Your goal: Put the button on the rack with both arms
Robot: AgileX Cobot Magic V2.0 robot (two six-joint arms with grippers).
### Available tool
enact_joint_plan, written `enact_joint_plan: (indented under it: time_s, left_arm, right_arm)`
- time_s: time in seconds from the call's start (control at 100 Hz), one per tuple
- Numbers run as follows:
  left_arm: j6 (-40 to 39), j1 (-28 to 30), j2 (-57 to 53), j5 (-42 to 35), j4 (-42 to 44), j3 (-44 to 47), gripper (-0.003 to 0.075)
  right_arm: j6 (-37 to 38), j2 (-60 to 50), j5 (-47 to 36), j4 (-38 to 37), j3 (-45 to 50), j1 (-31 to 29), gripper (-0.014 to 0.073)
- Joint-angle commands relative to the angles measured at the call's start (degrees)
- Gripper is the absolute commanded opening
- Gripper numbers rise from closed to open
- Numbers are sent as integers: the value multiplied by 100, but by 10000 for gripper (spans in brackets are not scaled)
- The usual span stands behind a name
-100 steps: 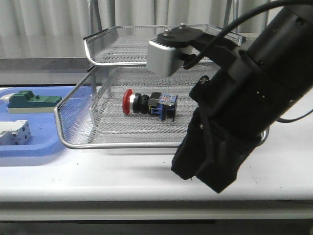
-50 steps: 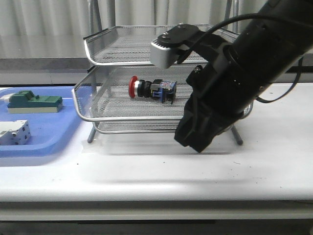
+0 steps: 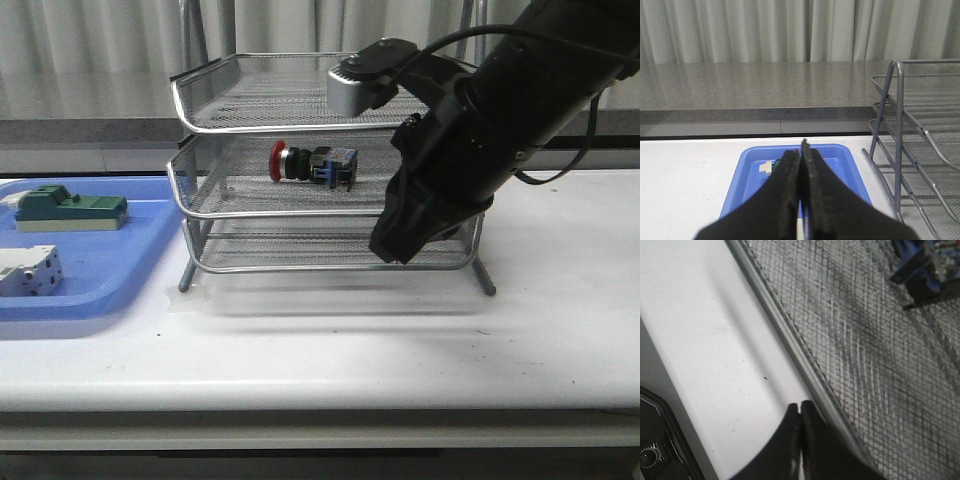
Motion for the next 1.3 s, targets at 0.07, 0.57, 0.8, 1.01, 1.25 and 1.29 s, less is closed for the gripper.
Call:
enact_joint_plan:
  time_s: [0.07,0.57,0.8,1.01,1.25,1.29]
  left_arm:
    - [-43,16,8,-403,-42,-173,-20]
    - [-43,16,8,-403,-42,-173,-20]
    - [-43,16,8,-403,-42,-173,-20]
    - [-43,16,8,-403,-42,-173,-20]
    - [-43,16,8,-403,-42,-173,-20]
    - [-43,16,8,-403,-42,-173,-20]
  right_arm:
    - [-45,-342,398,258,-201,-12,-60]
    - [3191,-1943,1368,-1402,-201,-409,-60]
    - [4035,-3047,1766,-2157,-56,-1113,-60]
    - [4161,-4187,1847,-2157,431,-1840,-60]
    - [4275,-5493,1984,-2157,1174,-2535,-60]
    - [4328,-5729,1977,-2157,1311,-2594,-60]
